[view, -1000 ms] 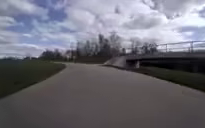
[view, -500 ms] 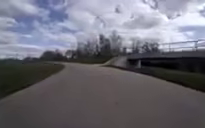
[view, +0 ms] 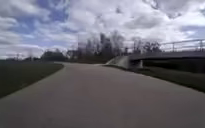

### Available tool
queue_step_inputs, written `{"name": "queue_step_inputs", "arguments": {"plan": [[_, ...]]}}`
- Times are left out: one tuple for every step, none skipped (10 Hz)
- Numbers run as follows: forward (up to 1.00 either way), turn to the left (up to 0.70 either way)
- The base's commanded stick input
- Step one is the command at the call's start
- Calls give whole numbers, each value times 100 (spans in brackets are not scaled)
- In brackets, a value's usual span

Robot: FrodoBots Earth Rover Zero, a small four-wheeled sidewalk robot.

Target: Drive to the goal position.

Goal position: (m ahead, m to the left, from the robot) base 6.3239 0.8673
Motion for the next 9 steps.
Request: {"name": "queue_step_inputs", "arguments": {"plan": [[100,40],[100,26],[100,13],[100,0],[100,0],[100,0],[100,0],[100,0],[100,0]]}}
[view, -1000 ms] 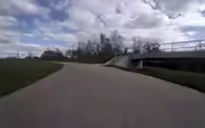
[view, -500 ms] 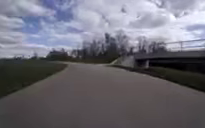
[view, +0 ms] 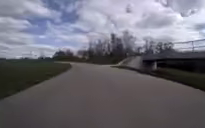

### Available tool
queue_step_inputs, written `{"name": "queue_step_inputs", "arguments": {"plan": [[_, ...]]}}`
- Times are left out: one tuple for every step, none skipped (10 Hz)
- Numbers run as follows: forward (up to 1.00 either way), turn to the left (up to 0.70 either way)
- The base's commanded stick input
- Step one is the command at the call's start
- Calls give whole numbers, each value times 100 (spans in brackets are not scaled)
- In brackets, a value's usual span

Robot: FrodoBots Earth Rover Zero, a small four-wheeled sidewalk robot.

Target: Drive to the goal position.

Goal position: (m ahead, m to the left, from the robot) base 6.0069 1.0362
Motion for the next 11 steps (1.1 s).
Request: {"name": "queue_step_inputs", "arguments": {"plan": [[100,0],[100,0],[100,0],[100,0],[100,0],[100,0],[100,0],[100,0],[100,0],[100,0],[100,0]]}}
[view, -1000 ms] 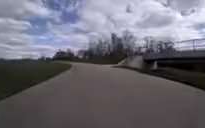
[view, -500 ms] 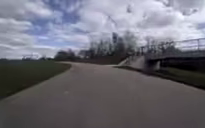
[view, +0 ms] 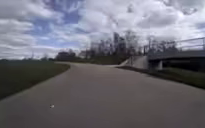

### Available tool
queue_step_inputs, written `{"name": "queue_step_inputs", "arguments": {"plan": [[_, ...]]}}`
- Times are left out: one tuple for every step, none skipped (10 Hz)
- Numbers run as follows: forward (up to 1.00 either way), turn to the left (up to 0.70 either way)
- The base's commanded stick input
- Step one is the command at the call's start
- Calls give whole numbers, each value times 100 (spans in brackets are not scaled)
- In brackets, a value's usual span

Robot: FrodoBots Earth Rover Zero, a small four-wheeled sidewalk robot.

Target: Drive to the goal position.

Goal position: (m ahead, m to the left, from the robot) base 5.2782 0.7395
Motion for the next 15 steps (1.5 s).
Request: {"name": "queue_step_inputs", "arguments": {"plan": [[100,1],[100,4],[100,7],[100,10],[100,21],[100,17],[100,0],[100,0],[100,0],[100,0],[100,0],[100,0],[100,0],[100,0],[100,0]]}}
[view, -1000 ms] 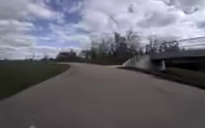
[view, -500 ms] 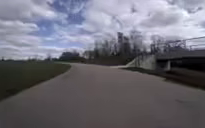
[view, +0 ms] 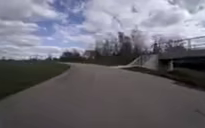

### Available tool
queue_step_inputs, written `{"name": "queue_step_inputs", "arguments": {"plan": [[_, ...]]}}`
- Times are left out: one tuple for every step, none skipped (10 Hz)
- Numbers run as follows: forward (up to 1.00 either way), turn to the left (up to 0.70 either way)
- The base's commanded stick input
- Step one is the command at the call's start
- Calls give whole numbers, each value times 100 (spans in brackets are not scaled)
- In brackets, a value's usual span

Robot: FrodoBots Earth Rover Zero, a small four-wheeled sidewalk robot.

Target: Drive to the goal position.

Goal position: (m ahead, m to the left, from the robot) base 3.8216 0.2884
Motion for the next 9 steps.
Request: {"name": "queue_step_inputs", "arguments": {"plan": [[100,0],[100,0],[100,0],[100,0],[100,0],[100,0],[100,0],[100,0],[100,0]]}}
